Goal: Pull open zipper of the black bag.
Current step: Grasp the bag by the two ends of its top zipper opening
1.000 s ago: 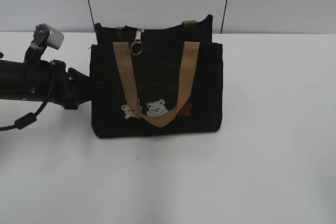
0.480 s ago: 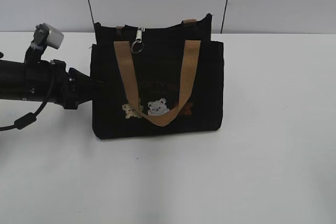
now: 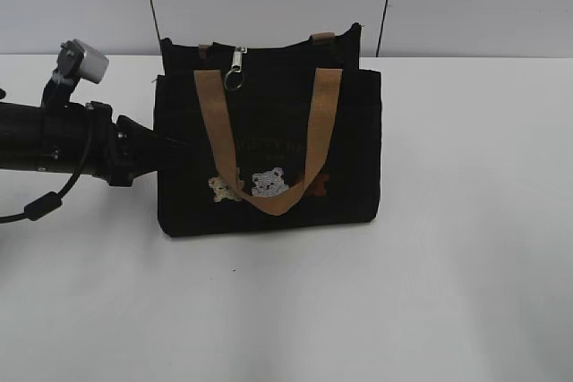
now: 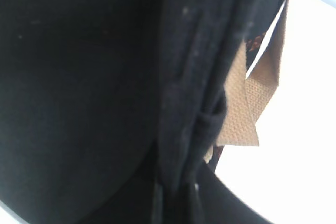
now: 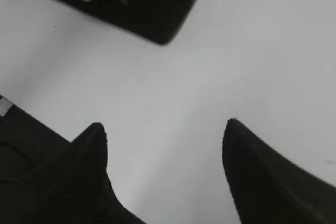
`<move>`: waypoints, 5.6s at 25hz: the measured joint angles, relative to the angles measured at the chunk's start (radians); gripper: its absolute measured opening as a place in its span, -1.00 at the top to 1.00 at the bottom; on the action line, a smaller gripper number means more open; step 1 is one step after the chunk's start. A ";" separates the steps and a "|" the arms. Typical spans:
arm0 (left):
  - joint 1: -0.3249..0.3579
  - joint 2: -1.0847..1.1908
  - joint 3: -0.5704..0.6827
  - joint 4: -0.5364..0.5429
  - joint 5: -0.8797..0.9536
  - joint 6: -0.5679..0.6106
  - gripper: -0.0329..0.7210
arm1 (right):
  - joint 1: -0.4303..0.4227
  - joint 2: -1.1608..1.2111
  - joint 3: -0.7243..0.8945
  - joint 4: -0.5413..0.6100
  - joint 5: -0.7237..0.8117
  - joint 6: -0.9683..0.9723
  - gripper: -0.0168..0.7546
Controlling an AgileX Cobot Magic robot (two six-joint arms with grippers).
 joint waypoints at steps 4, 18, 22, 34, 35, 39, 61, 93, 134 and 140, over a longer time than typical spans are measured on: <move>0.000 0.000 0.000 0.000 0.000 0.000 0.84 | 0.000 0.197 -0.001 0.215 -0.083 -0.250 -0.39; 0.000 0.000 0.000 0.000 0.000 0.000 0.84 | 0.247 0.858 -0.213 0.842 -0.240 -0.961 -0.39; 0.000 0.000 0.000 0.000 0.000 0.000 0.84 | 0.303 1.039 -0.340 0.851 -0.240 -0.999 -0.39; 0.000 0.000 0.000 0.000 0.001 0.000 0.84 | 0.404 1.406 -0.654 0.883 -0.244 -1.007 -0.39; 0.000 0.000 0.000 0.000 0.001 0.000 0.84 | 0.404 1.424 -0.667 0.895 -0.247 -1.007 -0.39; 0.000 0.000 0.000 0.000 0.001 0.000 0.84 | 0.404 1.475 -0.715 0.949 -0.249 -1.007 -0.39; 0.000 0.000 0.000 -0.001 -0.009 0.000 0.85 | 0.404 1.574 -0.734 1.206 -0.240 -1.126 -0.39; 0.000 0.000 0.000 0.004 -0.014 0.000 0.85 | 0.430 1.614 -0.736 1.218 -0.292 -1.175 0.33; -0.002 0.000 0.000 0.001 -0.003 0.000 0.85 | 0.280 1.413 -0.734 0.861 -0.269 -0.727 1.00; -0.003 0.000 0.000 0.001 -0.016 0.000 0.85 | 0.183 1.408 -0.734 0.757 -0.271 -0.664 1.00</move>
